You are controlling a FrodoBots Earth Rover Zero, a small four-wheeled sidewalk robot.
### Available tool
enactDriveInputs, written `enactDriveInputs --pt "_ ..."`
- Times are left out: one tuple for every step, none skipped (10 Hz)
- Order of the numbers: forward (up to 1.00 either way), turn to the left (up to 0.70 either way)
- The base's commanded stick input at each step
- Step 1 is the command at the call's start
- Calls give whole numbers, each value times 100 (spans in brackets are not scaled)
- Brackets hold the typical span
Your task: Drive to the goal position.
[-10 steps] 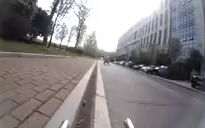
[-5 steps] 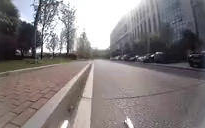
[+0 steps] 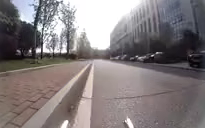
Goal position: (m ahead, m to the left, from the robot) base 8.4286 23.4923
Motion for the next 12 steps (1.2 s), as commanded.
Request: enactDriveInputs --pt "0 0" --pt "0 0" --pt "0 0" --pt "0 0" --pt "0 0" --pt "0 0" --pt "0 0" --pt "0 0" --pt "0 -23" --pt "0 -45" --pt "0 -45" --pt "0 -45"
